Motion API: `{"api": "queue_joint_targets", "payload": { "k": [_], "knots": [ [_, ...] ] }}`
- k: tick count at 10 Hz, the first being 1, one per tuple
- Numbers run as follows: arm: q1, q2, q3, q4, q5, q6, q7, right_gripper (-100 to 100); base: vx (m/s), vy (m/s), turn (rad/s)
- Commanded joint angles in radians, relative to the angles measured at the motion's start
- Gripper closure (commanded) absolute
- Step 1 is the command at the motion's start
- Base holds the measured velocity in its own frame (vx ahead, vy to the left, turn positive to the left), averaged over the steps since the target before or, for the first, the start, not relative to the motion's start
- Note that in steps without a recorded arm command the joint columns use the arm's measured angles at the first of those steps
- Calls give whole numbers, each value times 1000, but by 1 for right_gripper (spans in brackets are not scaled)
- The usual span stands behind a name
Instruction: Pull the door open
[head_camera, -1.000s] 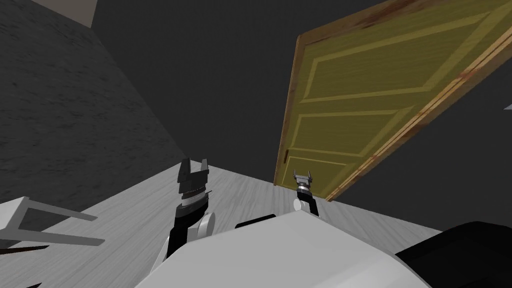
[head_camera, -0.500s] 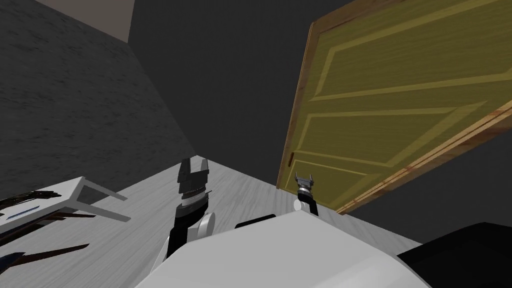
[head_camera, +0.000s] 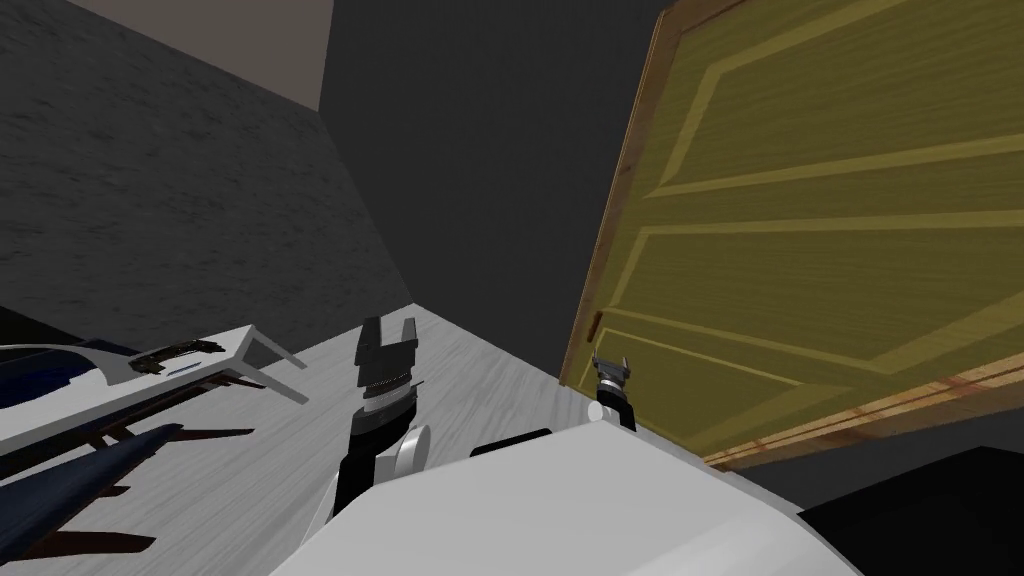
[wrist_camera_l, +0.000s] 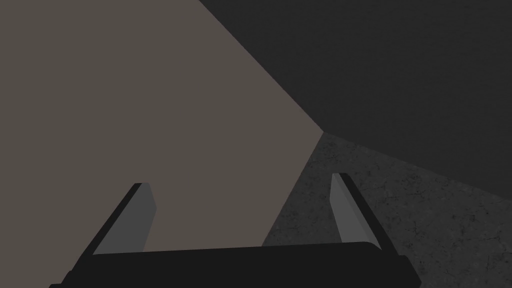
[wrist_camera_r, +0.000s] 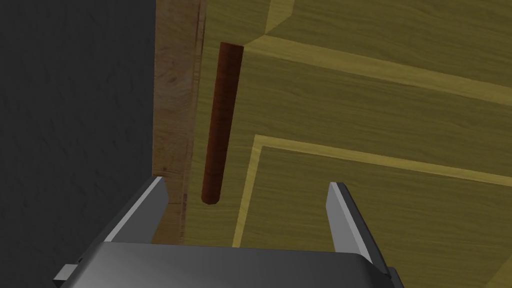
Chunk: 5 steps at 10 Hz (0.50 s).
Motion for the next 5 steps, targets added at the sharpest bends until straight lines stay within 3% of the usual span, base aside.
{"api": "queue_joint_targets", "payload": {
  "k": [1,5],
  "knots": [
    [-12,-1,-3,36,-19,-8,-32,-100,30,-80,173],
    [-30,-3,-10,94,-55,-18,-85,-100,13,-61,151]
  ]
}}
